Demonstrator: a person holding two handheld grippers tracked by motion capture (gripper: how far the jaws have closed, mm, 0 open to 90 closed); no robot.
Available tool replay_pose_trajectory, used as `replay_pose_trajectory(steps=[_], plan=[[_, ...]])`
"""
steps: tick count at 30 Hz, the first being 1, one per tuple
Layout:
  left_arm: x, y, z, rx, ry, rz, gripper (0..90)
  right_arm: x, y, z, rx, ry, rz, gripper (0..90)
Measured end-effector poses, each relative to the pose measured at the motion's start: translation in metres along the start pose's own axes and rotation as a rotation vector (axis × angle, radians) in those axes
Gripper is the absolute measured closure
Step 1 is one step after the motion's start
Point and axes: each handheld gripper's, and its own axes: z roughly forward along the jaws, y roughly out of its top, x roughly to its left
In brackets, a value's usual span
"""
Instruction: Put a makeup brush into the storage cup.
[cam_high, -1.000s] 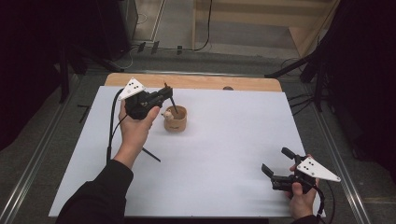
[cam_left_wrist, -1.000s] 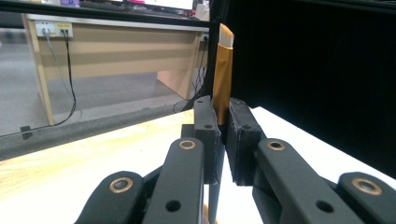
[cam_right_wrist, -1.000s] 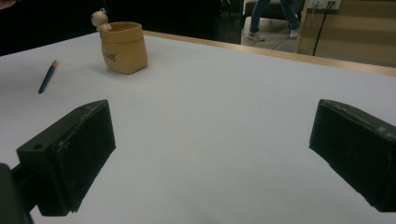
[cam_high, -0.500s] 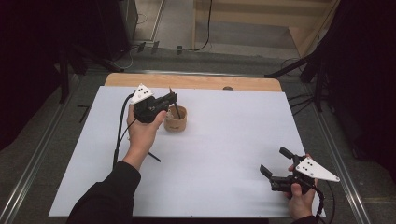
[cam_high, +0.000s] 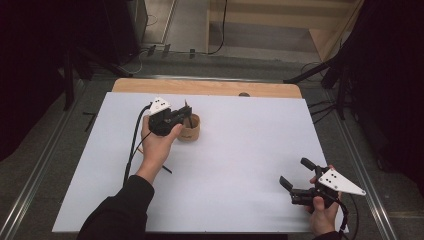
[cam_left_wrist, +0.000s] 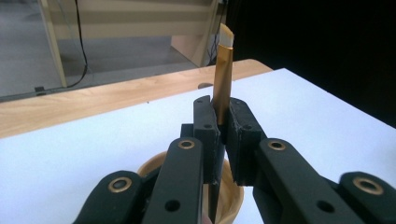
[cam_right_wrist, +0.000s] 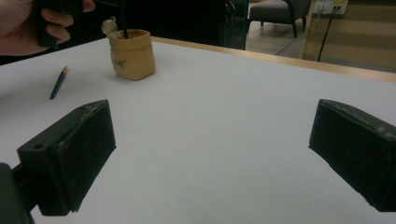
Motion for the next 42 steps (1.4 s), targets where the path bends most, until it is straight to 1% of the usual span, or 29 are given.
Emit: replay_pose_trajectory(steps=[3,5,7,9,10,11,13,14,15,16,18,20,22,24,26,27,29,30,32,35,36,40,42], plan=[[0.0,-0.001,0.001,0.009,0.001,-0.001,83.4,0.0,0.0,0.0,-0.001,0.0,-0.001,0.2],[-0.001,-0.001,0.001,0.01,-0.011,0.002,82.0,0.0,0.0,-0.001,-0.003,0.0,0.001,0.2],[-0.002,0.0,0.0,0.015,-0.003,0.008,76.4,-0.001,0.0,-0.001,-0.003,0.001,0.0,0.2],[-0.002,0.001,-0.002,0.01,-0.003,0.001,69.5,0.0,0.0,-0.001,-0.002,0.0,0.001,0.2],[-0.002,0.001,-0.003,0.008,-0.002,0.005,65.4,0.0,0.0,-0.001,-0.003,0.001,0.002,0.2],[-0.002,0.002,-0.005,0.0,-0.012,0.011,61.0,0.0,0.0,-0.001,-0.003,0.001,0.002,0.2],[-0.004,0.003,-0.01,-0.004,-0.02,0.025,48.5,0.0,0.0,-0.001,-0.002,0.001,0.0,0.2],[-0.005,0.004,-0.014,-0.009,-0.035,0.022,42.7,0.0,0.0,-0.001,-0.001,0.001,0.0,0.2],[-0.005,0.004,-0.017,-0.008,-0.059,0.011,38.3,0.0,0.0,-0.001,-0.001,-0.001,0.001,0.2],[-0.005,0.005,-0.02,-0.011,-0.079,0.008,34.5,0.0,0.0,-0.001,-0.001,-0.001,0.001,0.2],[-0.005,0.005,-0.026,-0.022,-0.081,0.019,27.0,0.0,0.001,-0.001,-0.002,-0.002,0.003,0.2],[-0.004,0.004,-0.031,-0.027,-0.085,0.022,19.9,0.0,0.001,-0.001,-0.002,-0.002,0.002,0.2],[-0.003,0.003,-0.036,-0.038,-0.088,0.015,12.5,0.0,0.001,-0.001,0.001,-0.004,-0.002,0.2],[-0.001,0.002,-0.042,-0.046,-0.089,0.01,7.0,0.001,0.001,-0.002,0.001,-0.005,0.0,0.2],[0.001,-0.001,-0.049,-0.058,-0.113,-0.006,1.2,0.001,0.001,-0.002,0.0,-0.006,-0.001,0.2],[0.001,-0.003,-0.053,-0.066,-0.108,-0.01,1.0,0.001,0.001,-0.002,0.0,-0.006,-0.001,0.2],[0.001,-0.008,-0.059,-0.069,-0.118,-0.008,0.0,0.0,0.001,-0.002,-0.001,-0.007,0.001,0.2],[0.001,-0.011,-0.061,-0.065,-0.105,0.008,0.0,0.0,0.001,-0.002,-0.001,-0.009,0.001,0.2],[0.0,-0.015,-0.065,-0.07,-0.1,0.011,0.0,0.0,0.001,-0.002,0.0,-0.008,0.002,0.2],[0.002,-0.021,-0.075,-0.087,-0.108,0.005,0.0,0.001,0.001,-0.002,0.002,-0.006,-0.004,0.2],[0.001,-0.023,-0.077,-0.089,-0.106,0.002,0.0,0.001,0.002,-0.002,0.003,-0.006,-0.004,0.2],[0.004,-0.031,-0.092,-0.105,-0.095,0.011,0.0,0.001,0.002,-0.002,0.003,-0.007,-0.004,0.2],[0.006,-0.036,-0.099,-0.114,-0.1,0.004,0.0,0.001,0.002,-0.002,0.001,-0.008,-0.003,0.2]])
